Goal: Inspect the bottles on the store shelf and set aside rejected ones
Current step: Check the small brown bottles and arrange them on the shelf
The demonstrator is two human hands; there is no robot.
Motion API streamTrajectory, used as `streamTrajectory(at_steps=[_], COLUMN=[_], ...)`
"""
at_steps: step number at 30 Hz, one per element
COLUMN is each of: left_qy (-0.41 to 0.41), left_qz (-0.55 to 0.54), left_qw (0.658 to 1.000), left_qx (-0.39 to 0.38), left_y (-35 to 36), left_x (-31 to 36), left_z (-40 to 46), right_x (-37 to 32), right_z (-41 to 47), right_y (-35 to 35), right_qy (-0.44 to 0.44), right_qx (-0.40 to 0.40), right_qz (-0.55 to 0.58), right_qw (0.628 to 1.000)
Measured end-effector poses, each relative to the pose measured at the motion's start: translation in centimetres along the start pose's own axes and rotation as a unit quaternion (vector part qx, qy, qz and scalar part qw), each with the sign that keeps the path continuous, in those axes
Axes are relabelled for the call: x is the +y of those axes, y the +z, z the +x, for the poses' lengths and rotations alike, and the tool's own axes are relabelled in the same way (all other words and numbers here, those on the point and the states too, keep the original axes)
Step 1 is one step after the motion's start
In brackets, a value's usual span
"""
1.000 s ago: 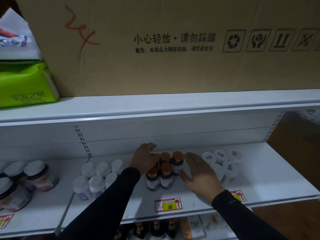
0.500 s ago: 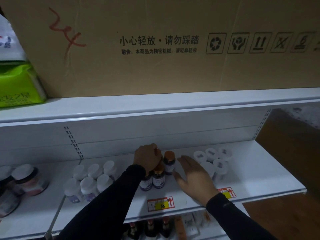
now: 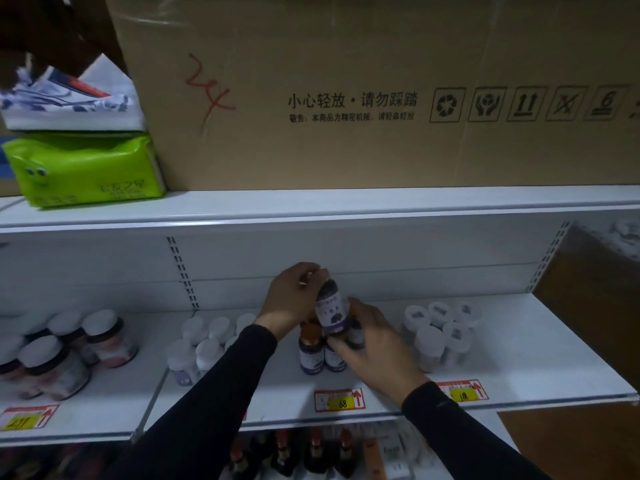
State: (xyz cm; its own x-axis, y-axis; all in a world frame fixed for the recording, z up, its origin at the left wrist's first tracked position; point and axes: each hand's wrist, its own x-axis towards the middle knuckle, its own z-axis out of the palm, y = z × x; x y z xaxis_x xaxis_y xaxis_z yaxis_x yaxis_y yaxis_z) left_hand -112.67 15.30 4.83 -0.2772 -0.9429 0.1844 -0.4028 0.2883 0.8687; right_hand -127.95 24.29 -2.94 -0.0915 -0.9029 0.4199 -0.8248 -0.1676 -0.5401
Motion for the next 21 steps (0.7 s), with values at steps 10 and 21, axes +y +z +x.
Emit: streamTrajectory(at_steps=[10,21], left_qy=[-0.015,-0.092], left_qz=[-0.056,-0.213], left_qw=[0.998,0.973], left_qx=[-0.022,-0.007], left_y=[-1.0,-1.4], left_x=[0.0,-0.6], left_z=[-2.7,-3.4], right_x=[-2.7,-4.3], right_z=[-1.3,-1.5], right_y=[0.9,0.9], right_qy=[-0.001,0.001], right_qx=[-0.010,-0.015], right_qz=[0.091,0.115], right_qw=[0.996,0.993])
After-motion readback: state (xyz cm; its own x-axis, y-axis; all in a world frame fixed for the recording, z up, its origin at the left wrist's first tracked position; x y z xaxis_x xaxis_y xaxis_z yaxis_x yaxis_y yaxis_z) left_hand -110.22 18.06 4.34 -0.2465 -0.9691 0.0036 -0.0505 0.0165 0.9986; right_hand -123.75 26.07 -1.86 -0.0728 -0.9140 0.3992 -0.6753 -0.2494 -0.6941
